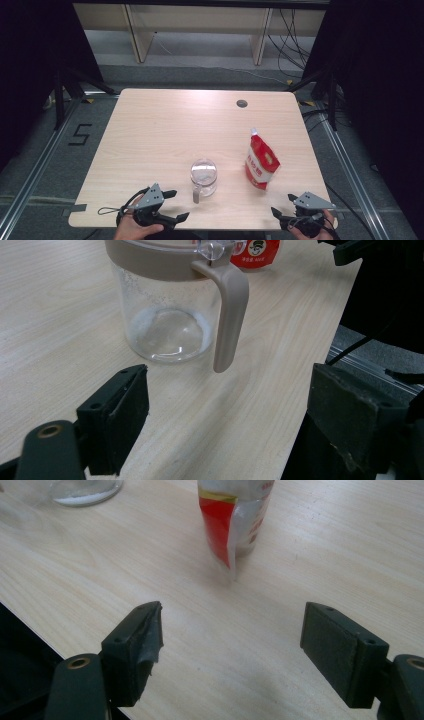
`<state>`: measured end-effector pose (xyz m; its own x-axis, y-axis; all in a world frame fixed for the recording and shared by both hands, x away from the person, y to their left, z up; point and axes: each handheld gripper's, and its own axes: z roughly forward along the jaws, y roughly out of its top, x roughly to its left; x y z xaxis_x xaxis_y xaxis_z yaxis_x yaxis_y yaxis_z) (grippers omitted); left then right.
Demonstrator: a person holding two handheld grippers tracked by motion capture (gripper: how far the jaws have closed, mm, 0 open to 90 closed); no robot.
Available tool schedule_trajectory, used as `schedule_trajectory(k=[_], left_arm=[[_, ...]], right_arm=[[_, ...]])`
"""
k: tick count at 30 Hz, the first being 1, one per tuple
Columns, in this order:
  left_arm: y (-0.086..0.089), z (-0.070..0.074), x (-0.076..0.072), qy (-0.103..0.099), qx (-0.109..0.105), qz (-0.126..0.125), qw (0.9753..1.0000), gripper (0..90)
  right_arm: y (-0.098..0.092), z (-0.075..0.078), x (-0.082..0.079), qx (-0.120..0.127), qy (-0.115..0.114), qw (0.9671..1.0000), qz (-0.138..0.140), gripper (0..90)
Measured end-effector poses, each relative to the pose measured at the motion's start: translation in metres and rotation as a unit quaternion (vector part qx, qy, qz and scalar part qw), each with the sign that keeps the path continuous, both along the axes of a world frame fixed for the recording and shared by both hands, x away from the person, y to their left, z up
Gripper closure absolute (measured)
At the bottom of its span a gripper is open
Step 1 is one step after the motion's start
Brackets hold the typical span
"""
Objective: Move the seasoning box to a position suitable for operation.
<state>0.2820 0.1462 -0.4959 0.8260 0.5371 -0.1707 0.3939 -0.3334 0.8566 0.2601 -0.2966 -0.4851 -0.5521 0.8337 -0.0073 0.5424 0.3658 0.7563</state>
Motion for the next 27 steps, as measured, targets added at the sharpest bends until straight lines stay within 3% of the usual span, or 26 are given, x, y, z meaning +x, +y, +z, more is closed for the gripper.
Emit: schedule_trajectory(k=[5,6,7,8,14,15,19,21,22,23,27], left_arm=[[0.0,-0.001,0.0,0.003,-0.002,0.003,1.0,17.9],[0.002,0.0,0.001,-0.002,0.011,0.001,0.9999,18.1],[0.002,0.0,0.001,-0.002,0.011,0.001,0.9999,18.1],[0.0,0.0,-0.001,0.003,-0.005,0.006,1.0,18.2],[0.001,0.001,-0.001,0.007,-0.016,0.019,0.9997,18.5],[0.001,0.001,-0.001,0.007,-0.016,0.019,0.9997,18.8],[0.001,0.004,-0.001,0.001,-0.013,0.019,0.9997,22.1],[-0.001,0.004,-0.001,0.001,-0.022,0.021,0.9995,22.7],[-0.003,0.005,-0.002,-0.002,-0.021,0.024,0.9995,23.3],[-0.003,0.005,-0.002,-0.002,-0.021,0.024,0.9995,23.6],[-0.011,0.006,-0.005,-0.005,-0.029,0.025,0.9993,26.6]], right_arm=[[0.0,0.001,0.0,0.006,0.009,0.9999,0.003,25.9],[0.001,0.0,0.0,0.01,0.011,0.9999,0.002,25.9],[0.001,0.0,0.0,0.01,0.011,0.9999,0.002,25.9],[0.0,0.001,0.0,0.007,0.009,0.9999,0.004,25.9],[-0.001,0.001,0.001,0.008,0.001,0.9999,0.008,25.9],[0.001,0.001,-0.002,0.017,0.012,0.9998,-0.008,25.8],[0.0,0.001,0.001,0.008,-0.004,1.0,0.002,25.4],[0.0,0.002,0.001,0.007,-0.004,1.0,0.002,25.3],[0.002,0.002,-0.002,0.013,0.01,0.9998,-0.009,25.3],[0.001,0.002,0.0,0.005,-0.006,1.0,-0.002,25.3],[0.0,0.001,0.002,0.003,-0.01,0.9999,0.004,25.3]])
